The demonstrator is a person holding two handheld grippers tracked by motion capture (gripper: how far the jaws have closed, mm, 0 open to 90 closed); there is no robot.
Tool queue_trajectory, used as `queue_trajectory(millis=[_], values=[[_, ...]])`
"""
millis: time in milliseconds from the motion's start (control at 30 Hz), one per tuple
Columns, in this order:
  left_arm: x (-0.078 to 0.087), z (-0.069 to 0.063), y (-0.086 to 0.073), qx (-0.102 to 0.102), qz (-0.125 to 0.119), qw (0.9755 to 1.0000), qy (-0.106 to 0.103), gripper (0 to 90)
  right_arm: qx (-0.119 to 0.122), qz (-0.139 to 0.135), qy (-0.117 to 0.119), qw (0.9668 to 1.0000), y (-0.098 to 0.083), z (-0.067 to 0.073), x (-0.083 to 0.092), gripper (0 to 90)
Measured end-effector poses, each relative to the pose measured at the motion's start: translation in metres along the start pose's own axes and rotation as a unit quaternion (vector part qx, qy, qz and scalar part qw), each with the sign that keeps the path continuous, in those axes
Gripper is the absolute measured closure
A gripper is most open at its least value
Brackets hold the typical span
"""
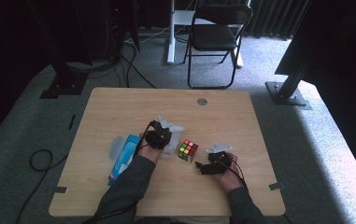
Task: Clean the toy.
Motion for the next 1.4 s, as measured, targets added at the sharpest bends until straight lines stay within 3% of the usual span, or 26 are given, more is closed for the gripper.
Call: queue_trajectory(millis=[67,100,233,333,467,667,833,1067,1200,1267,1400], values=[[-0.002,-0.005,-0.001,-0.006,0.002,1.0000,-0.007,88.3,0.001,0.004,0.000,1.0000,0.001,0.001,0.000,25.8],[-0.006,-0.012,-0.003,-0.012,0.002,0.9995,-0.029,88.3,0.002,0.009,0.000,1.0000,0.003,0.002,0.001,26.7],[-0.011,-0.020,-0.006,-0.006,0.002,0.9975,-0.071,88.3,0.012,0.002,0.008,0.9999,0.009,0.007,0.000,23.4],[-0.011,-0.022,-0.007,-0.002,-0.001,0.9960,-0.090,88.3,0.004,-0.016,0.024,0.9996,0.013,0.006,0.001,20.9],[-0.014,-0.027,-0.009,-0.005,0.004,0.9935,-0.114,88.2,0.004,-0.019,0.034,0.9992,0.017,0.003,-0.003,12.5],[-0.019,-0.031,-0.013,-0.011,0.006,0.9917,-0.128,87.9,0.034,-0.021,0.046,0.9982,0.022,0.004,-0.014,15.8],[-0.019,-0.029,-0.014,-0.008,0.007,0.9908,-0.135,87.8,0.038,-0.026,0.054,0.9975,0.025,0.006,-0.026,23.8],[-0.014,-0.023,-0.018,0.002,0.014,0.9891,-0.147,87.2,0.047,-0.043,0.072,0.9954,0.022,0.015,-0.022,31.3],[-0.012,-0.023,-0.021,0.002,0.014,0.9886,-0.150,87.0,0.067,-0.044,0.060,0.9950,0.022,0.021,-0.019,30.9],[-0.011,-0.023,-0.021,0.001,0.015,0.9883,-0.152,86.7,0.061,-0.051,0.050,0.9956,0.025,0.022,-0.020,27.6],[-0.011,-0.023,-0.021,-0.002,0.016,0.9886,-0.150,86.5,0.058,-0.054,0.052,0.9955,0.026,0.023,-0.019,29.0]])
Point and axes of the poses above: each handheld gripper's, and its own axes: x roughly backward along the jaws, y roughly out of its top, z roughly to its left, the point moved 1 cm from there along -x, roughly forward along the jaws, and after that the axes turned 6 degrees about x, right-handed, at the moved point
